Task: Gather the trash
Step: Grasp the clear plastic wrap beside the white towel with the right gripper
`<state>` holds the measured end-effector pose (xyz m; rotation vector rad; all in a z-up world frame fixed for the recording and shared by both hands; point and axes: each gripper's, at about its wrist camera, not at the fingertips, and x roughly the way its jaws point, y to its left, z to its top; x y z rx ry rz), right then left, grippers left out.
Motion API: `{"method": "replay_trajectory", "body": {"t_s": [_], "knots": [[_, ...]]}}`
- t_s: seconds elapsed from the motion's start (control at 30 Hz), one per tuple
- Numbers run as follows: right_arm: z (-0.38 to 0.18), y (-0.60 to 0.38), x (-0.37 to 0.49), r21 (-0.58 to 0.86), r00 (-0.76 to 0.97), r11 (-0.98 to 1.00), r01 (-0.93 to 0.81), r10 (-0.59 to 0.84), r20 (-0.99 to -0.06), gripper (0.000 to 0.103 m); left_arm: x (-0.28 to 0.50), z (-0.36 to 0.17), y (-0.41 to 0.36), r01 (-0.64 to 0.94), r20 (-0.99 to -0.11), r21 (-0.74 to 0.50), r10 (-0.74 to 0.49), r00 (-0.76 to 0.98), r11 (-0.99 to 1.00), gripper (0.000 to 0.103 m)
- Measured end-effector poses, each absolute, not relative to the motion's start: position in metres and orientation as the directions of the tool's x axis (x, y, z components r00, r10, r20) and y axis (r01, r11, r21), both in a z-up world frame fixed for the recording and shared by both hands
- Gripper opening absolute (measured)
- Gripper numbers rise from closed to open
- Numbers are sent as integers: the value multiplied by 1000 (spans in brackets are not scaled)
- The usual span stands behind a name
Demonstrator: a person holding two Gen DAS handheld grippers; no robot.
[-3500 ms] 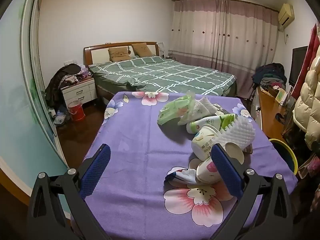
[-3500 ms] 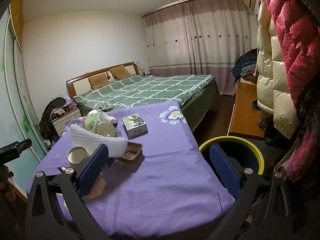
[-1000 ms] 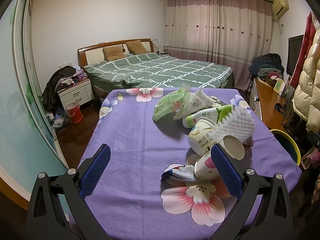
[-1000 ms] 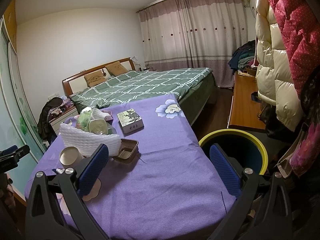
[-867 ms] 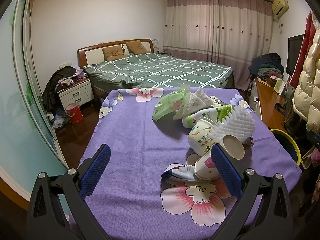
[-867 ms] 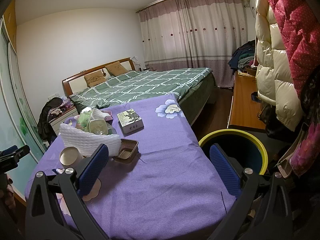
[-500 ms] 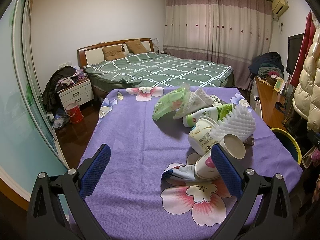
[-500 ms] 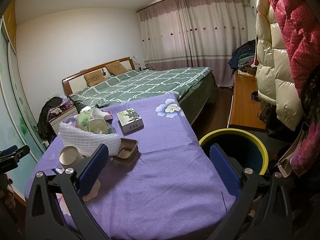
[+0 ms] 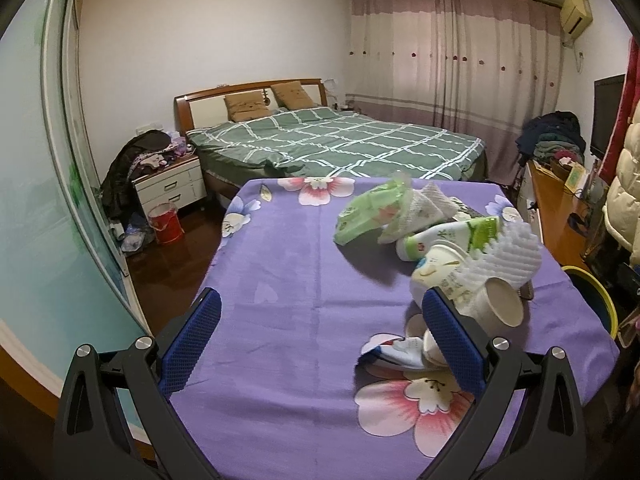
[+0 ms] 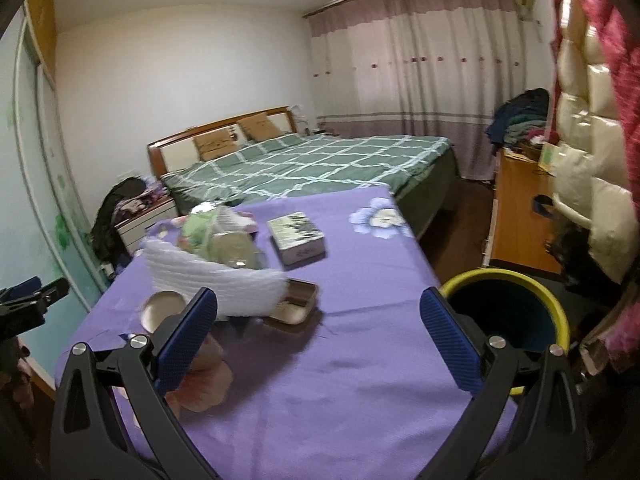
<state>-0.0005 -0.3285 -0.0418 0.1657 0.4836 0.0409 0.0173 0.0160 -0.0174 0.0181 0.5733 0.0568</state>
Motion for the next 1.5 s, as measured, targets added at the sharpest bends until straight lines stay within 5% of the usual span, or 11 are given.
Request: {"method": "replay_trajectory", "body": {"t_s": [0.6, 0.77, 0.9, 0.93, 1.0, 1.5], "knots": [[-34, -215, 76, 65, 839, 959, -275, 273, -471, 97, 42, -41, 40, -74, -590, 14, 67, 804, 997, 99], [-44, -207, 95, 52, 805, 956, -289, 272, -527, 72, 47, -47, 43, -75, -603, 6, 63, 795, 997, 99], [-49, -206, 99, 61, 791, 954, -294, 279, -545, 42, 53, -51, 44, -73, -611, 2, 59, 790, 997, 99], [-50, -208, 100, 65, 787, 952, -300, 285, -546, 25, 53, -52, 43, -72, -612, 3, 59, 789, 997, 99], [-49, -209, 99, 75, 786, 949, -306, 296, -543, 16, 54, -53, 43, -71, -614, 4, 58, 787, 997, 99], [-10, -252, 77, 160, 832, 939, -305, 345, -435, 12, 55, -51, 32, -42, -612, 18, 44, 789, 999, 99]]}}
